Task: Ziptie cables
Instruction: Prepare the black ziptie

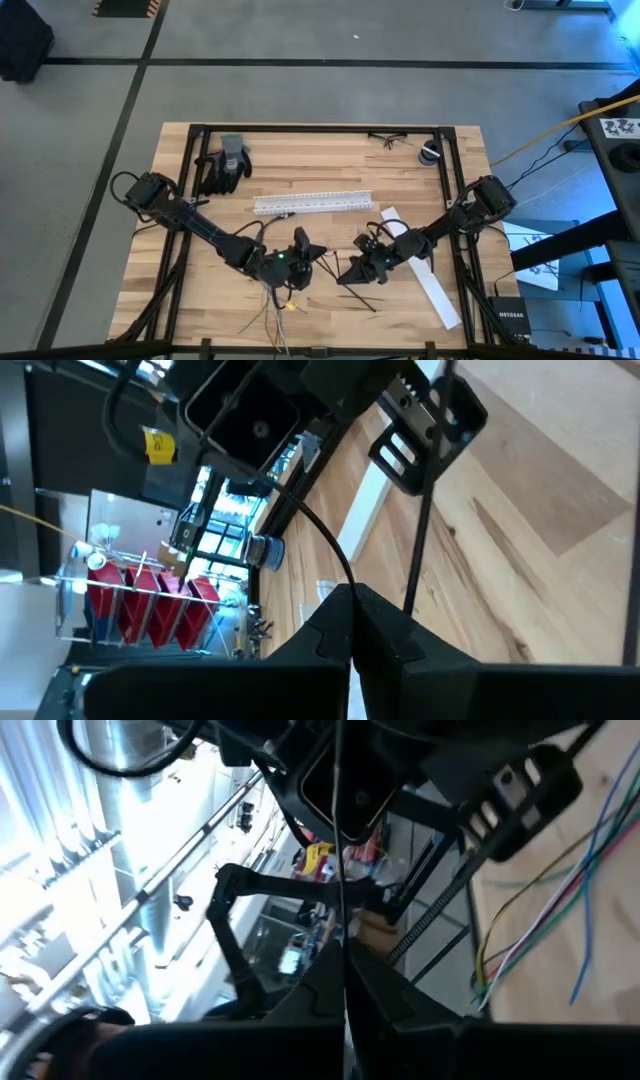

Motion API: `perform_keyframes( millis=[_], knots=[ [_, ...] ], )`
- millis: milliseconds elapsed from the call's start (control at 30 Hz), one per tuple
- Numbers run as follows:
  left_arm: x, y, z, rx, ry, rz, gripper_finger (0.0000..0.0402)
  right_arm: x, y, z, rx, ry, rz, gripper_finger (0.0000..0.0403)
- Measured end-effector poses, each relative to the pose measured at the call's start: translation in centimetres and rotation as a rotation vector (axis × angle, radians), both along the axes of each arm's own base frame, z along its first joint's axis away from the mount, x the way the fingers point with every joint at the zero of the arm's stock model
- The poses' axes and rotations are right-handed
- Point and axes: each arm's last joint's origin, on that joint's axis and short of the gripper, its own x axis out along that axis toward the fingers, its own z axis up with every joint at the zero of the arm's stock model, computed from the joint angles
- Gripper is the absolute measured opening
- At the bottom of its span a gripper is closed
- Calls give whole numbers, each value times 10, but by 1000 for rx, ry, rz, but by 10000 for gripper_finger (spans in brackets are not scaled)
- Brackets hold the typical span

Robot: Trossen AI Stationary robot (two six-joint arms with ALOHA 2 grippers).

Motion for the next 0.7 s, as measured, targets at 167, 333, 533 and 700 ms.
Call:
perform_keyframes(
  millis=[167,333,533,700],
  knots=[
    [-1,-4,0,2,1,-12,0,0,1,-1,49,37,43,0],
    [-4,-7,0,50,22,-27,0,1,-4,3,149,57,82,0],
    [-4,-8,0,35,13,-28,0,0,-5,11,270,54,111,0],
    [-3,-9,-2,47,22,-38,0,1,-8,10,294,79,126,0]
  ],
)
